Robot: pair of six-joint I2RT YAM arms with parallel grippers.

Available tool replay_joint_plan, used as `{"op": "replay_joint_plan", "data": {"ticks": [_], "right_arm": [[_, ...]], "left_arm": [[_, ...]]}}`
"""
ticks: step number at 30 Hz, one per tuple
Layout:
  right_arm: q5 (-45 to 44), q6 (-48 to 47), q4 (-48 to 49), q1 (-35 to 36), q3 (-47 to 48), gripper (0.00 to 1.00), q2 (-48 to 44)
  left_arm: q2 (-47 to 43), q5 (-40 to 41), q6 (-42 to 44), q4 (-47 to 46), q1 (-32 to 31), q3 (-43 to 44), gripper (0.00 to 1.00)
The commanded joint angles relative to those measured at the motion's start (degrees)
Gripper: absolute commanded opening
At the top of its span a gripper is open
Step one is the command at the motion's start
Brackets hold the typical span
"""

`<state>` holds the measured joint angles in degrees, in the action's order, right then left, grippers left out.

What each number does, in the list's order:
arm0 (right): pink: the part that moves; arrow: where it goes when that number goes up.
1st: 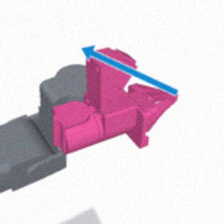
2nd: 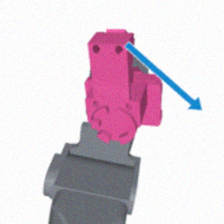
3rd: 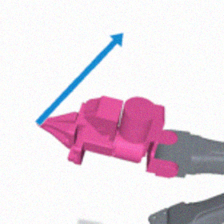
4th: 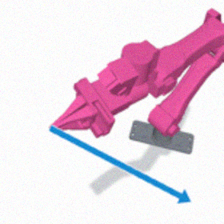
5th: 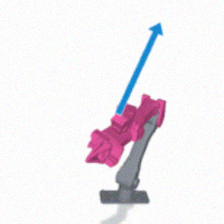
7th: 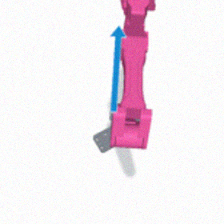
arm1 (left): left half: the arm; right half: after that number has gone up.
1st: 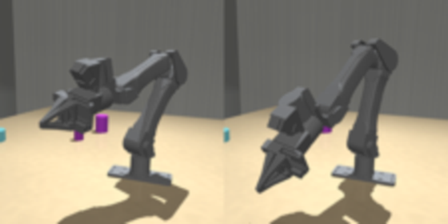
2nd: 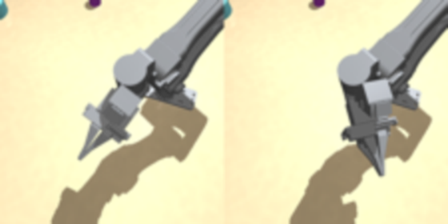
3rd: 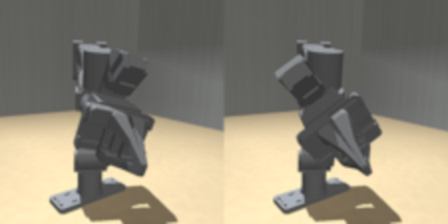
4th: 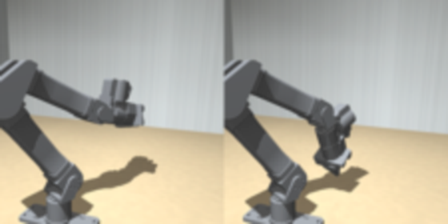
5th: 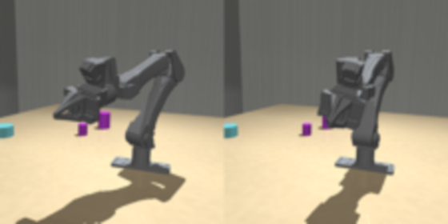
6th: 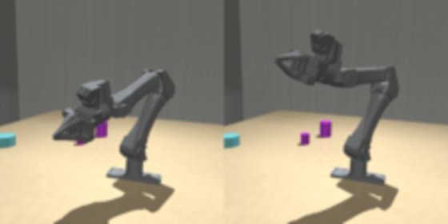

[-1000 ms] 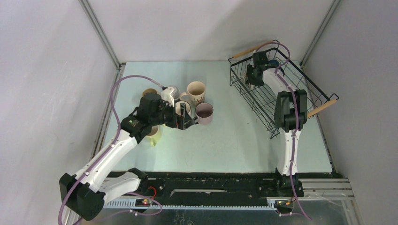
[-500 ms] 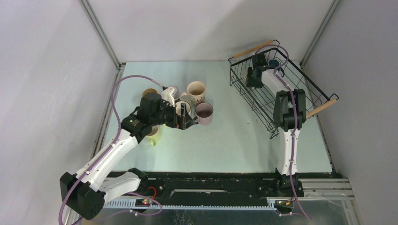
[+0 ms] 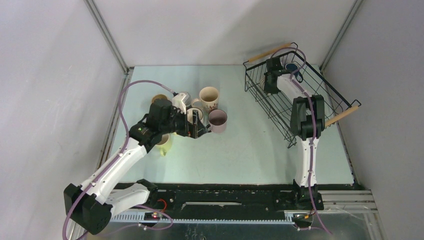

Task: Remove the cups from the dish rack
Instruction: Unload the cup from the dish rack.

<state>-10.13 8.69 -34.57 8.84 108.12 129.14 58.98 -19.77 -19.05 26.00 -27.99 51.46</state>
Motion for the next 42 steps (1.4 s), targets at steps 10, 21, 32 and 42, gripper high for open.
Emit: {"op": "replay_joint_plan", "data": {"ticks": [10,21,32,42], "right_arm": [[-8.26,3.18,4.78,1.22,-6.08,0.00,-16.46],[-11.74,3.68,0.81,1.31,-6.75,0.00,-25.77],[-6.54,5.44,-6.46,5.69,-7.12,0.00,-35.89],[2.96,10.01,-7.30,15.39,-10.43,0.00,-43.81]], "left_arm": [[-1.21,0.32,-0.29,-1.38,-0.23,-0.98,1.00],[-2.55,-1.46,-5.37,-3.36,-0.27,0.92,1.00],[-4.32,-1.26,-13.45,-9.20,-0.07,2.92,1.00],[-2.81,-2.62,-19.03,-15.88,4.19,4.51,1.00]]}}
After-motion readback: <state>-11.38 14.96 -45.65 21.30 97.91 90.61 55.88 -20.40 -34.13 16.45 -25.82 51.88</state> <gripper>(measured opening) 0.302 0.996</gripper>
